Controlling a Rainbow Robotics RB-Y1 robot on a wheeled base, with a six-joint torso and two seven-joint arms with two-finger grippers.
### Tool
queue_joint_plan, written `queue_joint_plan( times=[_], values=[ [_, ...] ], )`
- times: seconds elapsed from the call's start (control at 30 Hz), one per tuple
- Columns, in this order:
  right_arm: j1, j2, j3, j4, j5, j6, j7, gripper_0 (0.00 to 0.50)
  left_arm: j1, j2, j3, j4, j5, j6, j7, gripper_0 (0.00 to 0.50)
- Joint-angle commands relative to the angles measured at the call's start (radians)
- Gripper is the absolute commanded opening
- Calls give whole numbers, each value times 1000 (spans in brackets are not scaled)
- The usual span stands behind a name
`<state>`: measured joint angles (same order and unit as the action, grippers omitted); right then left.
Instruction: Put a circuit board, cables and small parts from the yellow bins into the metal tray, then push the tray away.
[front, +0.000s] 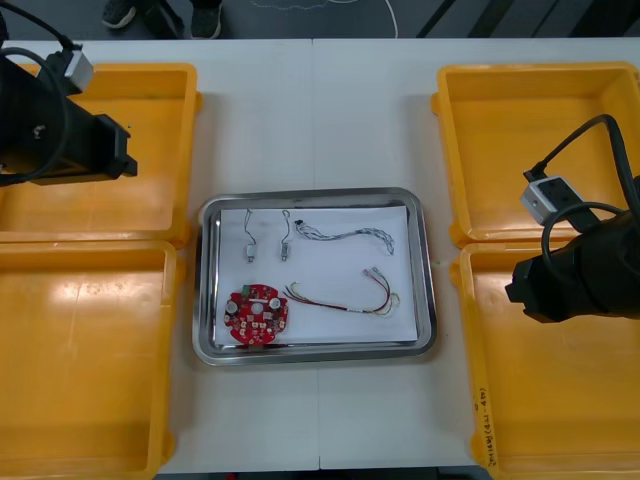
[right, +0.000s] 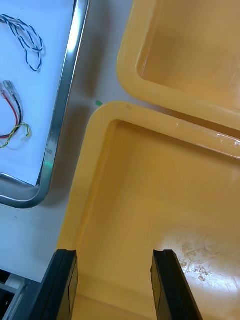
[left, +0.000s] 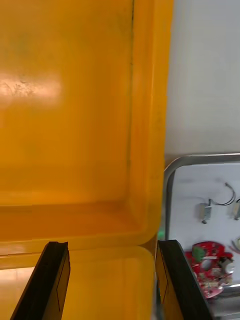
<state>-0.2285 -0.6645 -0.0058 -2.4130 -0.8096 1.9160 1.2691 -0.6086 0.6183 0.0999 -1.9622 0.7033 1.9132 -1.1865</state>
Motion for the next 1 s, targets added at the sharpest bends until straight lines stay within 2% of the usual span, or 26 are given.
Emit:
queue_joint_plan(
  times=[0.03, 0.27, 0.47, 0.7, 1.0],
  values=[
    [-23, 11, 82, -34, 52, 4, 128, 426, 70, 57, 69, -55, 7, 7, -5, 500],
    [-107, 14, 247, 0, 129, 4, 164, 427, 175, 57, 167, -104, 12, 7, -32, 500],
    [-186, 48, 389, 38, 194, 4, 196, 427, 250, 58, 224, -161, 21, 7, -44, 500],
    [-242, 82, 532, 57, 293, 4, 331, 427, 343, 60, 254, -236, 22, 7, -68, 500],
    [-284, 85, 695, 64, 383, 4, 449, 428, 411, 63, 276, -285, 5, 7, -131, 500]
  ],
)
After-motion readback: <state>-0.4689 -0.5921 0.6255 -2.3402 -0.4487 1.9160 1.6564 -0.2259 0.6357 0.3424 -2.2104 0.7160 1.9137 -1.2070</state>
